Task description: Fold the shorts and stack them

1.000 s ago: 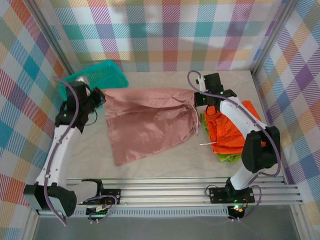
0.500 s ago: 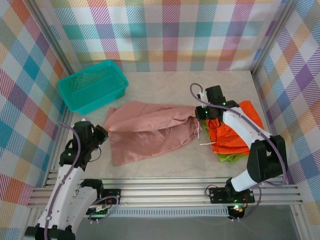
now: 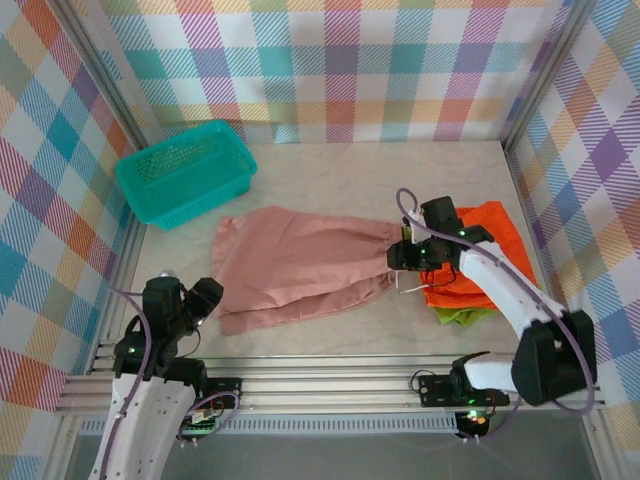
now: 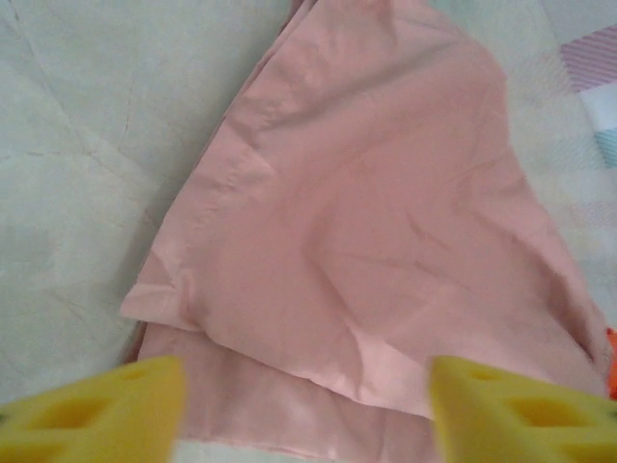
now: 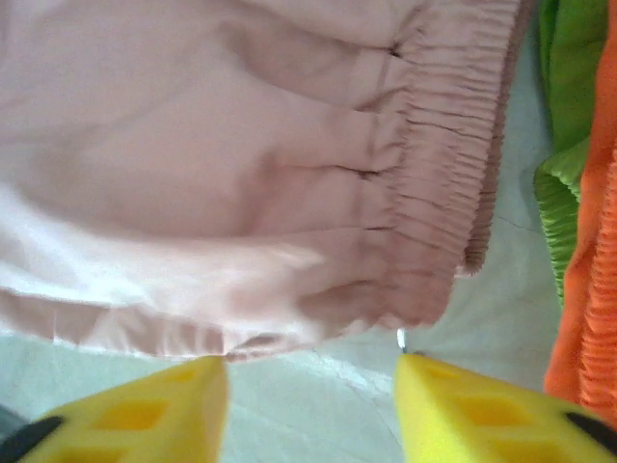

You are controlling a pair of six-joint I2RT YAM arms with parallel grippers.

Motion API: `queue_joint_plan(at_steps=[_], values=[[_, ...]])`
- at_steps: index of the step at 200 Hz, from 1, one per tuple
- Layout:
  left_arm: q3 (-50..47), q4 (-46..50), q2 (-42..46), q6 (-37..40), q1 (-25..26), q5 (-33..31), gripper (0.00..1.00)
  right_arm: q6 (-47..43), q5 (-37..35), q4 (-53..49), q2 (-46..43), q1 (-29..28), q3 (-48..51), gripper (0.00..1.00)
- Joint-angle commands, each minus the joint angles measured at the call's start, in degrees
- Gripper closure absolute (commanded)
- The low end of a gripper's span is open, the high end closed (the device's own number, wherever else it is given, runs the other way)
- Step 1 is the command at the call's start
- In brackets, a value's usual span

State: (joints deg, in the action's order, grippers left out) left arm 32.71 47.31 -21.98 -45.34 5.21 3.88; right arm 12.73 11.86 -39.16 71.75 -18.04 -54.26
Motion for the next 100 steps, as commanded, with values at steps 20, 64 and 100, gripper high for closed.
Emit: queue_joint_plan(at_steps=[20,64,100], values=[[17.8,-1.7,-6.8,6.6,0.4,-0.2,0.00,3.0,5.6,1.4,-14.3,-0.7,-3.2,0.00],[14.2,-16.6,-25.5,-0.4,1.0,13.9,0.00,12.8,18.0,13.8,-1.6,-2.4,-8.8,0.01],[7.5,-25.9,-34.0,-2.0,4.6,14.4,0.00,18.7,20.5,19.5,12.2,-3.5,-8.8,0.00]])
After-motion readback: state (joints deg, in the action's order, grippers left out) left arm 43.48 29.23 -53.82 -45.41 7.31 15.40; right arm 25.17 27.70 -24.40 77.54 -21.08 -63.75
